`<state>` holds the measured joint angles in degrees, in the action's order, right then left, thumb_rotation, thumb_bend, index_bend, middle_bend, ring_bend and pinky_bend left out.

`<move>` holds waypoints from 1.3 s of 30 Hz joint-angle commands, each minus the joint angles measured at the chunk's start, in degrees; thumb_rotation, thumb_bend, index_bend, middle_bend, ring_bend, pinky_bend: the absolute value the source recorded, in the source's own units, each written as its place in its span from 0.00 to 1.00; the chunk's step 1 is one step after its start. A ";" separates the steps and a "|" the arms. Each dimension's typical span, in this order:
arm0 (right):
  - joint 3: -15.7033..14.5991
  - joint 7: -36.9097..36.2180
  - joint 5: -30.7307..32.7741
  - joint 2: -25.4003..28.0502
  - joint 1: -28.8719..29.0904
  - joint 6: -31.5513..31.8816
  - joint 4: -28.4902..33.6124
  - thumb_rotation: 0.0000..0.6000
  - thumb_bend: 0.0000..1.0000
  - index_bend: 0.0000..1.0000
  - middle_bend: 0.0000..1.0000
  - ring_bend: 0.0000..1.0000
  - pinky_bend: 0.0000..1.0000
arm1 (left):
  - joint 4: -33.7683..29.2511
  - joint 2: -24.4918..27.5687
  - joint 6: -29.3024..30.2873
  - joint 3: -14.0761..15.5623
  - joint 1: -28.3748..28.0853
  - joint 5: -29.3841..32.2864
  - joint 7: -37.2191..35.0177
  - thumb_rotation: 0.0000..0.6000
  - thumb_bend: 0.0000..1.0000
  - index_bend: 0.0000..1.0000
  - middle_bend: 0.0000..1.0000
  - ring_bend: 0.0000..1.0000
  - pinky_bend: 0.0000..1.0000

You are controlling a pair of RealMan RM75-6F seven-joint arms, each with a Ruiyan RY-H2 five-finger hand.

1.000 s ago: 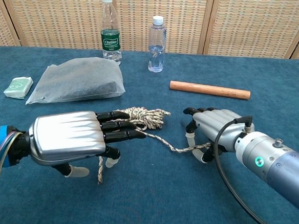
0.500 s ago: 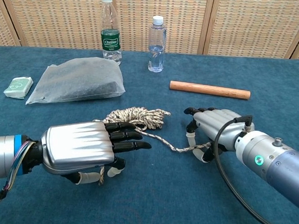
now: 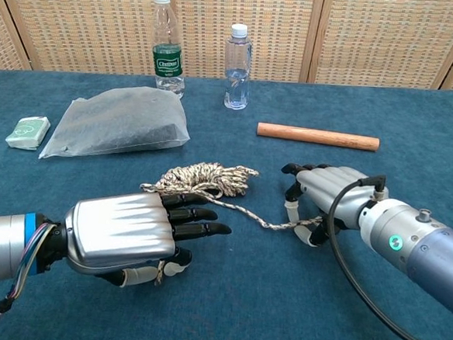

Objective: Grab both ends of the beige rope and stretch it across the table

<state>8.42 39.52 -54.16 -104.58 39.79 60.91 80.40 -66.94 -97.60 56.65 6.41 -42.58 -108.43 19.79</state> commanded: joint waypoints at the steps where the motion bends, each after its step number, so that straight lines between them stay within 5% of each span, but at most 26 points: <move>1: -0.01 -0.19 -0.03 -0.16 -0.04 -0.05 -0.23 1.00 0.44 0.70 0.01 0.00 0.00 | 1.08 -0.67 0.58 0.51 0.17 0.22 -0.94 1.00 0.47 0.52 0.00 0.00 0.00; 8: 0.05 -0.32 -0.09 -0.38 -0.08 0.02 -0.57 1.00 0.44 0.70 0.01 0.00 0.00 | 3.35 -1.70 2.24 1.28 0.35 0.20 -2.97 1.00 0.48 0.56 0.00 0.00 0.00; 18: 0.30 -0.40 0.02 -0.52 -0.17 0.23 -0.48 1.00 0.44 0.71 0.02 0.00 0.00 | 5.29 -2.10 5.34 1.74 0.78 0.36 -5.46 1.00 0.48 0.82 0.00 0.00 0.00; 39: 0.77 1.41 -0.29 -0.25 -0.04 2.08 -0.20 1.00 0.44 0.71 0.02 0.00 0.00 | 3.99 5.89 13.15 0.85 3.30 2.80 -9.41 1.00 0.49 0.92 0.00 0.00 0.00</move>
<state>9.22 40.76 -54.28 -104.88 39.73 62.81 80.38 -63.30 -92.74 68.69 7.56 -40.05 -106.42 11.40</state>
